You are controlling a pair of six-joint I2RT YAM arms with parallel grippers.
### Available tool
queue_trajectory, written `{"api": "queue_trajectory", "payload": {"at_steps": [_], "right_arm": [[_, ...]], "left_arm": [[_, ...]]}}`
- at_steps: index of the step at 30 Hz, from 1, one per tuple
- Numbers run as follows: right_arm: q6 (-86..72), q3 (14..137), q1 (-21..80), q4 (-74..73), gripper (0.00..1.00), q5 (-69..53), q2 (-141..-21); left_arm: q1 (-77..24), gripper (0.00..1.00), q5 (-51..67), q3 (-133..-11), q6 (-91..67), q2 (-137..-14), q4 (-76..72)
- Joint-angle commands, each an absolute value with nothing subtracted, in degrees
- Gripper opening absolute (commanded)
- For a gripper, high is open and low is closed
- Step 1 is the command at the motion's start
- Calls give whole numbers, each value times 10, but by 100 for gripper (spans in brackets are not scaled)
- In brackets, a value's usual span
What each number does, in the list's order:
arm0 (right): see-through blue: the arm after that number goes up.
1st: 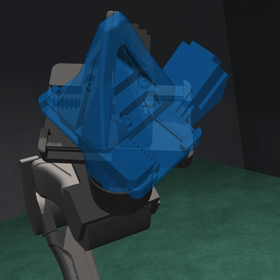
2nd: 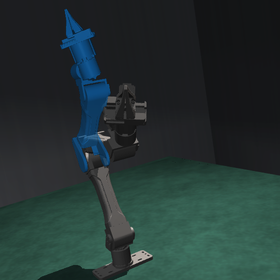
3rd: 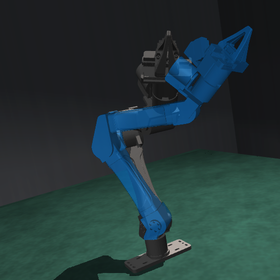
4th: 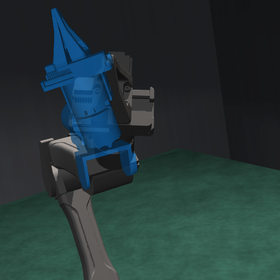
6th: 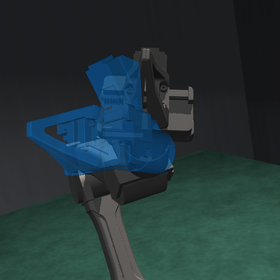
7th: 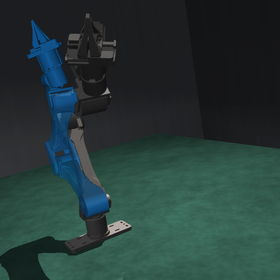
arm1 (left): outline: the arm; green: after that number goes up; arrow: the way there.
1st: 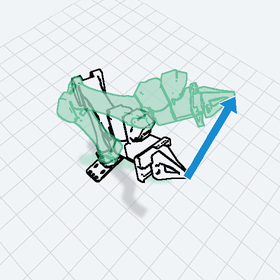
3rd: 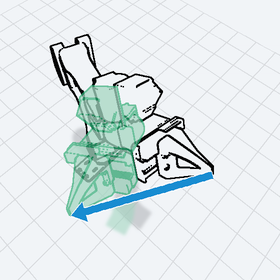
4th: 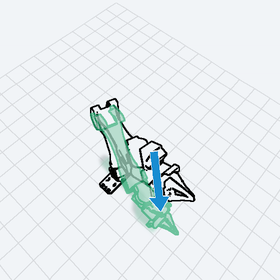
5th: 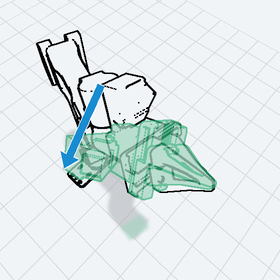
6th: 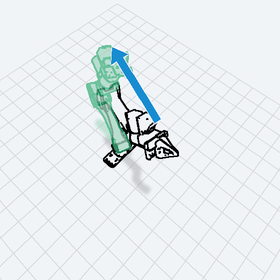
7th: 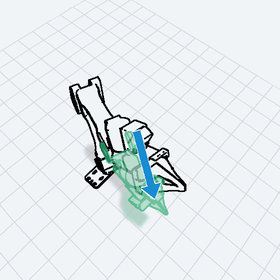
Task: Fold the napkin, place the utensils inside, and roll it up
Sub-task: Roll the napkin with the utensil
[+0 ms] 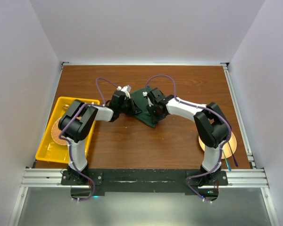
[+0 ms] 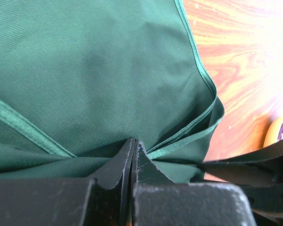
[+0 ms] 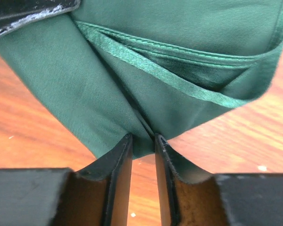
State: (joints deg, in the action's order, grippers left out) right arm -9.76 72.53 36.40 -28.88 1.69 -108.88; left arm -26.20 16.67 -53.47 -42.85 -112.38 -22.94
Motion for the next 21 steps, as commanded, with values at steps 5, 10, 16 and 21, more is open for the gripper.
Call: {"api": "queue_trajectory", "payload": {"at_steps": [5, 10, 16, 21], "right_arm": [[24, 696, 424, -214, 57, 87, -966], [83, 700, 431, -184, 64, 1, -973], [98, 700, 434, -136, 56, -46, -1016], [103, 697, 433, -114, 49, -48, -1039]], "left_arm": [[-255, 0, 122, -510, -388, -1187, -95], [-255, 0, 127, -508, -388, -1186, -91], [-255, 0, 134, -509, -389, -1186, -92], [-255, 0, 136, -506, -388, -1184, -97]]}}
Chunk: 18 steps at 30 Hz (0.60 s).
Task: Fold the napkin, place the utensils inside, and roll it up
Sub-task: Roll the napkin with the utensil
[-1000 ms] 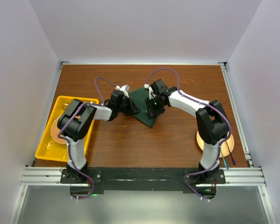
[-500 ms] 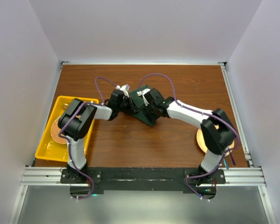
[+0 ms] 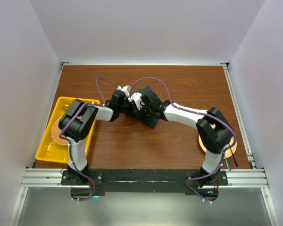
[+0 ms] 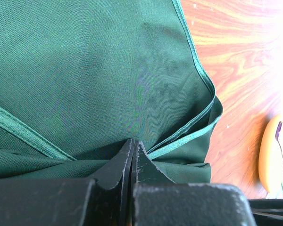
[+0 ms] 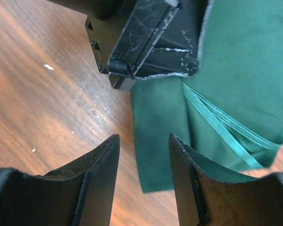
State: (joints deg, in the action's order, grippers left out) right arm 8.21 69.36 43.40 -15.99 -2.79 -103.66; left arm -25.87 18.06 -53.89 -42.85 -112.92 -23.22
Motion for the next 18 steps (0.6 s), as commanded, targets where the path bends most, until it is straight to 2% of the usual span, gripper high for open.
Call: {"api": "queue_trajectory", "payload": {"at_steps": [1, 12, 17, 18], "right_arm": [[104, 696, 433, -113, 49, -47, -1041], [109, 700, 434, -99, 54, -42, -1097], [89, 700, 441, -108, 53, 23, -1123], [84, 702, 443, -116, 50, 25, -1128]], "left_arm": [[-255, 0, 139, -506, -388, -1184, -99], [-254, 0, 148, -505, -393, -1186, -105], [-253, 0, 155, -501, -396, -1187, -112], [-253, 0, 158, -499, -396, -1186, -113]]}}
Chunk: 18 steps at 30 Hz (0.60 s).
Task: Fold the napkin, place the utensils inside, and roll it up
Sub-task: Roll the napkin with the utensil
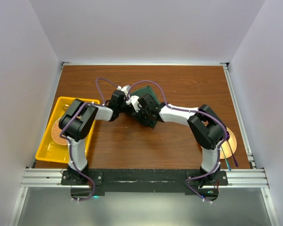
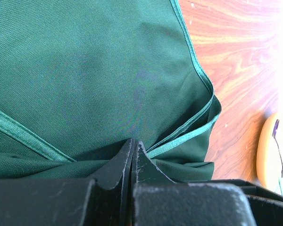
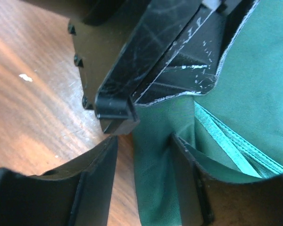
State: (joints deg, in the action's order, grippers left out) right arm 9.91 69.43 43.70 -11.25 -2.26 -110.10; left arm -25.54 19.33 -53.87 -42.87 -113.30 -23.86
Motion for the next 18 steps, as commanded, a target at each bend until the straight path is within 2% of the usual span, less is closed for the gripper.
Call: {"api": "queue_trajectory", "payload": {"at_steps": [1, 9, 11, 13, 14, 17, 18], "right_arm": [[79, 700, 445, -117, 49, 28, -1129], [19, 696, 469, -148, 38, 87, -1163], [4, 690, 477, -153, 27, 90, -1168], [-17, 681, 484, -152, 22, 97, -1169], [-35, 667, 488, -150, 13, 96, -1169], [-80, 646, 490, -143, 0, 53, -1165], [-93, 644, 490, -145, 0, 39, -1165]], "left_arm": [[-252, 0, 160, -499, -398, -1183, -114], [-249, 0, 185, -497, -404, -1171, -120], [-247, 0, 195, -497, -404, -1164, -120], [-243, 0, 202, -498, -406, -1149, -120], [-242, 0, 213, -499, -406, -1143, -120], [-233, 0, 224, -501, -409, -1101, -113], [-223, 0, 227, -502, -410, -1073, -110]]}}
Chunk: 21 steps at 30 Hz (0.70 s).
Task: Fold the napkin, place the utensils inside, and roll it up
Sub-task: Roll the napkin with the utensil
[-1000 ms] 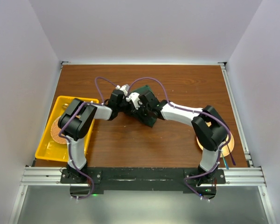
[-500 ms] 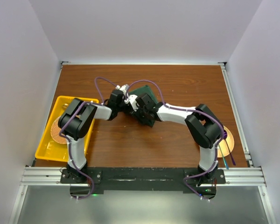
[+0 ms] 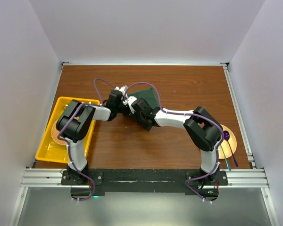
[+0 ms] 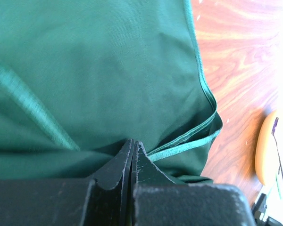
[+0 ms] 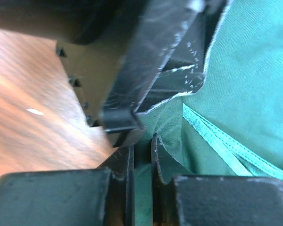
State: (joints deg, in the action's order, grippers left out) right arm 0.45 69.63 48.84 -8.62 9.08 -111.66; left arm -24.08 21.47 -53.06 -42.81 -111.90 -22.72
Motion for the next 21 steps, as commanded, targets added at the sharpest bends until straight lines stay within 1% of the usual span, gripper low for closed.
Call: {"api": "queue_trajectory", "payload": {"at_steps": [1, 4, 6, 9, 11, 12, 13, 14, 17, 18, 21], "right_arm": [[-104, 644, 490, -155, 0, 26, -1163], [-147, 639, 490, -163, 0, -23, -1147], [-180, 643, 489, -163, 0, -83, -1142], [-210, 674, 486, -168, 0, -156, -1150], [-231, 698, 469, -163, 0, -193, -1155], [-242, 700, 460, -152, 0, -246, -1159], [-266, 700, 437, -129, 0, -270, -1162], [-276, 701, 426, -120, 0, -294, -1166], [-315, 701, 389, -81, 0, -368, -1191], [-323, 702, 382, -72, 0, -399, -1208], [-350, 710, 360, -43, 0, -430, -1234]], "left_arm": [[-218, 0, 230, -502, -410, -1058, -108], [-188, 4, 239, -505, -408, -997, -92], [-166, 12, 244, -508, -403, -951, -77], [-157, 18, 228, -531, -377, -902, -30], [-157, 25, 205, -534, -368, -876, -9], [-157, 27, 197, -531, -363, -854, -2], [-157, 33, 186, -527, -359, -845, 18], [-157, 35, 169, -524, -356, -837, 36], [-158, 39, 164, -501, -357, -817, 52], [-158, 39, 166, -486, -364, -811, 54], [-171, 37, 164, -448, -379, -791, 33]]}}
